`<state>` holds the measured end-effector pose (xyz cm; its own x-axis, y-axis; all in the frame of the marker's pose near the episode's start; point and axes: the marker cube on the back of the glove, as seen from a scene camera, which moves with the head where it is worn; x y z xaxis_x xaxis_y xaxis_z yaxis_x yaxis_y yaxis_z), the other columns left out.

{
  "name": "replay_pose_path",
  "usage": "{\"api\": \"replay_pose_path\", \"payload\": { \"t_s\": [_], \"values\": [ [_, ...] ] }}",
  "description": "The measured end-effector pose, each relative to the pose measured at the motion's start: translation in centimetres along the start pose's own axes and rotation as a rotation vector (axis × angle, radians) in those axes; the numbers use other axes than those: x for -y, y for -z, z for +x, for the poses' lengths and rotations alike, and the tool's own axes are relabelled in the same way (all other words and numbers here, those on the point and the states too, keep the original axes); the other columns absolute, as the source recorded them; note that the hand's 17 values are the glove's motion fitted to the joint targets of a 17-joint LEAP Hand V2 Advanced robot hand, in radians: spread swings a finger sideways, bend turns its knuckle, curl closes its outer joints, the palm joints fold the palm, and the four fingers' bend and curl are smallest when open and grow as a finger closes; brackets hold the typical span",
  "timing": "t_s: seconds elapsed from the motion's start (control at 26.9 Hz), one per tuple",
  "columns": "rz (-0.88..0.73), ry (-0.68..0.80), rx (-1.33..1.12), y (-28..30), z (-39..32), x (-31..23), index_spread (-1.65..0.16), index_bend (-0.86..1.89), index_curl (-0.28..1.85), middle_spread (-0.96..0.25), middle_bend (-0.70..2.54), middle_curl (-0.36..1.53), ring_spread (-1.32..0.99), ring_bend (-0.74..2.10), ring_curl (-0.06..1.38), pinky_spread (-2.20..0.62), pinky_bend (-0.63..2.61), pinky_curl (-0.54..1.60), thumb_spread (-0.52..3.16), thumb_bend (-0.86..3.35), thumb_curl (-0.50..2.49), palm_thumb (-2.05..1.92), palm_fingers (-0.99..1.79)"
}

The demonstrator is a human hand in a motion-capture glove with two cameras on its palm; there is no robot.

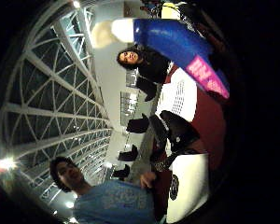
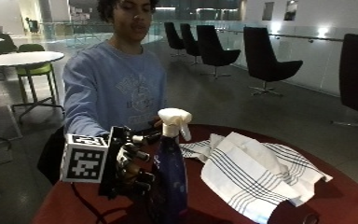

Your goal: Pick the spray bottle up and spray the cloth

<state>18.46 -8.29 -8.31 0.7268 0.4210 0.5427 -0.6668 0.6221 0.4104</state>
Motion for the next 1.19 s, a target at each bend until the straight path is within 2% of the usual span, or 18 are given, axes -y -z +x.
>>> {"api": "replay_pose_path", "payload": {
  "t_s": [0.22,0.56,0.78,0.97,1.19],
  "values": [
    [0.014,-0.026,0.007,-1.9,0.0,3.3,-0.38,0.07,0.20,-0.02,0.26,0.36,0.03,0.35,0.32,0.24,0.39,0.35,1.02,0.09,0.30,0.68,0.50],
    [0.116,0.012,-0.072,-3.7,0.3,4.9,-0.38,0.08,0.18,-0.01,0.29,0.37,0.06,0.36,0.32,0.29,0.45,0.36,0.94,-0.01,0.30,0.66,0.51],
    [0.141,0.081,-0.057,-3.9,0.4,5.6,-0.33,0.16,0.22,-0.04,0.32,0.39,0.07,0.44,0.33,0.30,0.35,0.33,0.92,0.05,0.39,0.84,0.76],
    [0.053,0.084,0.041,-3.4,-0.6,5.2,-0.31,0.15,0.25,-0.05,0.32,0.40,0.07,0.47,0.36,0.31,0.31,0.33,0.89,0.04,0.43,0.87,0.82],
    [-0.211,0.088,0.056,-3.3,-4.2,3.7,-0.30,0.14,0.27,-0.05,0.30,0.41,0.07,0.46,0.36,0.31,0.29,0.33,0.86,0.01,0.48,0.88,0.86]
  ]
}}
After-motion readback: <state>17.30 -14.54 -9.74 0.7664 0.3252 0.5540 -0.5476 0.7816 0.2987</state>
